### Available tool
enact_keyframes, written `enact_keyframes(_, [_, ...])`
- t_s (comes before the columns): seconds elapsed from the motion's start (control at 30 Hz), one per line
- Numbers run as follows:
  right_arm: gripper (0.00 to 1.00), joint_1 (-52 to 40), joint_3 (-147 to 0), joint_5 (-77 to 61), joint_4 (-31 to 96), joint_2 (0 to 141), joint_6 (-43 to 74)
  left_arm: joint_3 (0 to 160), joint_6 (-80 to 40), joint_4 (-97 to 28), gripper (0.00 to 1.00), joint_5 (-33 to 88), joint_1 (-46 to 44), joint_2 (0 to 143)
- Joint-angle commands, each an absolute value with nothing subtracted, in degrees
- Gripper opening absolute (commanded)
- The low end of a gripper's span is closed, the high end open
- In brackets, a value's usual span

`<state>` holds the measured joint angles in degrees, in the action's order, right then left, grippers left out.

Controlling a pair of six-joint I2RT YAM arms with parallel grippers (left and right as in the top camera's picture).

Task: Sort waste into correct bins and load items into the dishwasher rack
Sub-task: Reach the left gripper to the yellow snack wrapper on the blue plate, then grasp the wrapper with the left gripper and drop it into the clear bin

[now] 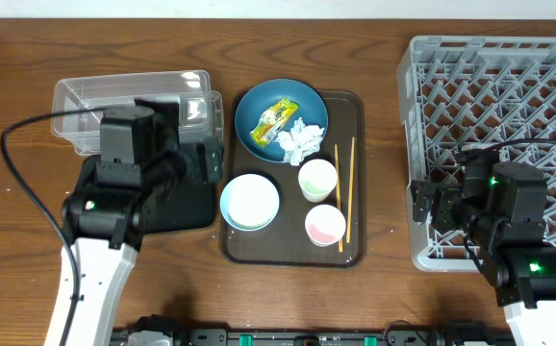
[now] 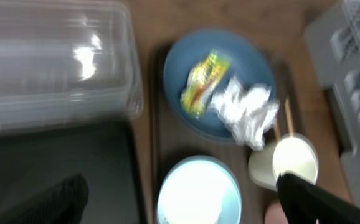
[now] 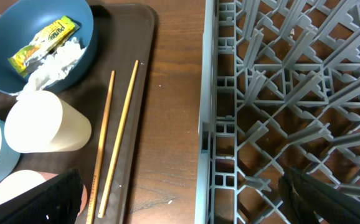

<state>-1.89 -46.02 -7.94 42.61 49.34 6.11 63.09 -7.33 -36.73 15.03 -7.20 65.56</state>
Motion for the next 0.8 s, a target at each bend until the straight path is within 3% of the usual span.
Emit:
enact_keyframes(0.0, [0.99, -2.2, -47.2, -8.2, 42.8, 49.1, 6.2, 65.5, -8.0, -34.1, 0.98, 16.3, -9.0, 71.1])
enact_keyframes(0.33, [0.99, -2.2, -47.2, -8.4, 43.1, 49.1, 6.2, 80.7, 1.6, -33.6, 0.92, 16.0, -14.4, 96.0])
enact_keyframes(0.53, [0.99, -2.2, -47.2, -8.4, 43.1, 49.1, 6.2, 81.7, 9.9, -29.8, 0.92, 11.7, -18.8, 106.0])
enact_keyframes(0.77, [0.99, -2.2, -47.2, -8.4, 43.2, 49.1, 6.2, 81.7, 10.1, -22.9, 0.93, 9.8, -20.3, 115.0])
